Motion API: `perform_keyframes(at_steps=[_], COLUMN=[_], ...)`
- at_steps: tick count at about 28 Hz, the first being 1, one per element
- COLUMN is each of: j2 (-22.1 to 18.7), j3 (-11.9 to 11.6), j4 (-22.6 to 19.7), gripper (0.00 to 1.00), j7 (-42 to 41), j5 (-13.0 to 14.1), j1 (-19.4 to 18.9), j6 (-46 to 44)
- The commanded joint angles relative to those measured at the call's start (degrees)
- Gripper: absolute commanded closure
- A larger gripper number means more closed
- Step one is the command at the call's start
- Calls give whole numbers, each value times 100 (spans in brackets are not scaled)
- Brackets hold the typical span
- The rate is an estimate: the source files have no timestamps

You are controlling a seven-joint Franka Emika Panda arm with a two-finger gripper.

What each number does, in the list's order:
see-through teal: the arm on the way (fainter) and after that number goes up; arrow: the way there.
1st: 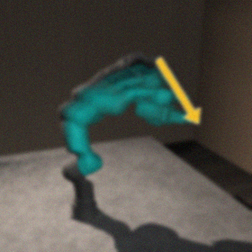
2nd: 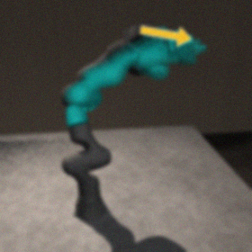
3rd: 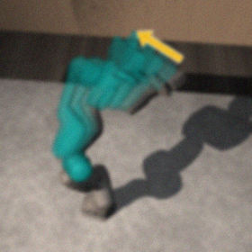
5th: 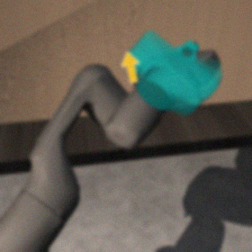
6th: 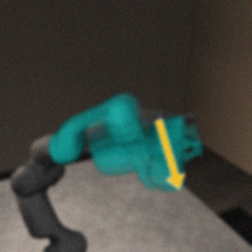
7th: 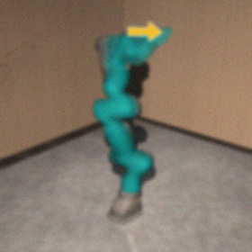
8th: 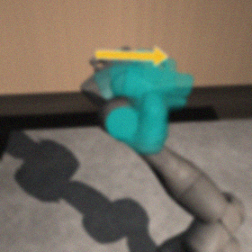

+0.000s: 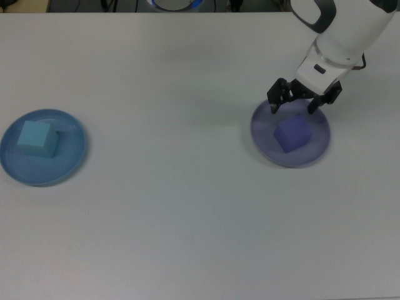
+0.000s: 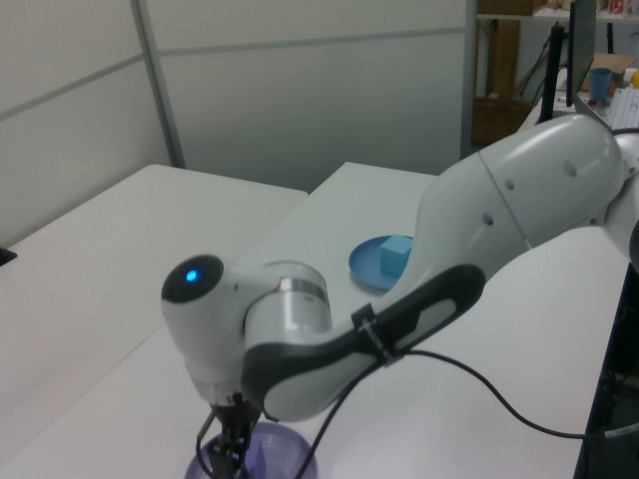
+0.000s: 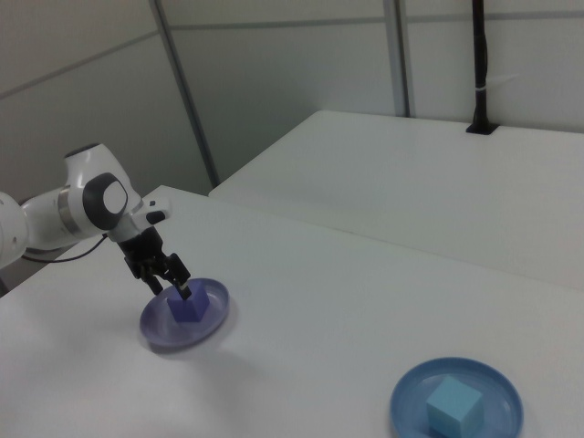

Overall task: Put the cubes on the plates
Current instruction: 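Open the gripper and lift it away from the purple cube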

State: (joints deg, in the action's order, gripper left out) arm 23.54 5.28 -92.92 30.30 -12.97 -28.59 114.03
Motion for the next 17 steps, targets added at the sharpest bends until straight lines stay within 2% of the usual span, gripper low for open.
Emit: perform_keyframes(at_steps=[1, 6, 11, 15, 17], j2=[-622, -1027, -1308, -1677, -2027], j3=[-115, -115, -106, -106, -106], j4=[-25, -16, -51, -200, -366], gripper=[0, 0, 0, 0, 0], j7=[11, -120, -884, -1105, -1271], j5=[374, 383, 410, 646, 726], j1=[134, 608, 1135, 1619, 1882], j6=[-600, -1260, -1787, -1946, -1955])
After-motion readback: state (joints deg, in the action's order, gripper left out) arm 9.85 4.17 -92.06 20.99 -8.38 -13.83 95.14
